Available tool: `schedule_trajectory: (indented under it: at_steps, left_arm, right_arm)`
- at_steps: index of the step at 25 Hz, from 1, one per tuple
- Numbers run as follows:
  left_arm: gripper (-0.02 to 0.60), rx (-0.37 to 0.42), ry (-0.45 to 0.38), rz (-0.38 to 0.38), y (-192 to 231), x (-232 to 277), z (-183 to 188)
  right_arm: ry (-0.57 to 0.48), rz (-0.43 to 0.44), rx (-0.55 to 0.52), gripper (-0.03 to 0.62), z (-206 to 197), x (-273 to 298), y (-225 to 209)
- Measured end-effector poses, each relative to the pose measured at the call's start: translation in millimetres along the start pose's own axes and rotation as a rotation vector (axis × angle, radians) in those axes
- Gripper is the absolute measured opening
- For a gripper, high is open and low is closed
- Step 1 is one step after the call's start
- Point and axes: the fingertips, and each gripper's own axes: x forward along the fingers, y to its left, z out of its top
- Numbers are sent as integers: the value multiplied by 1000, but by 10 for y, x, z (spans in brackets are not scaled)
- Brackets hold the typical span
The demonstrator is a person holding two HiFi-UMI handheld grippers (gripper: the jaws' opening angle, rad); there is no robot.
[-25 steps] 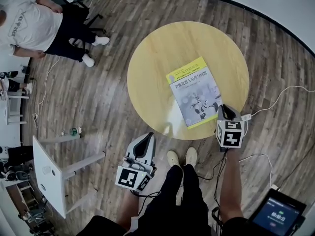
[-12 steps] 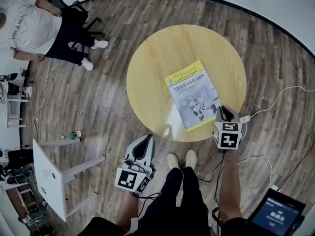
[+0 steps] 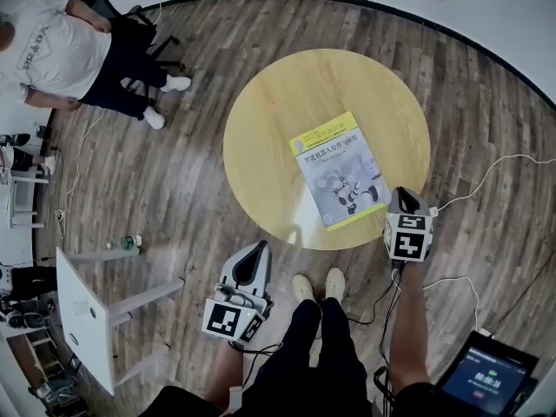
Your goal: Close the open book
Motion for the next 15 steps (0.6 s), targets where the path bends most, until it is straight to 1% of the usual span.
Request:
schedule_trajectory:
  at_steps: [1,8,15]
  left_arm:
    - [-2,0,0,1,-4,-15,-2]
    - [-2,4,-14,-2,-72,-81,33]
    - [-2,-3,-25,11,-57,-192,56]
  right_arm:
    - [-2,4,0,3,-1,-16,-4]
    - [-17,14,3,3,17,-129,23]
    - [-74,48,-8,3,221,-371,219]
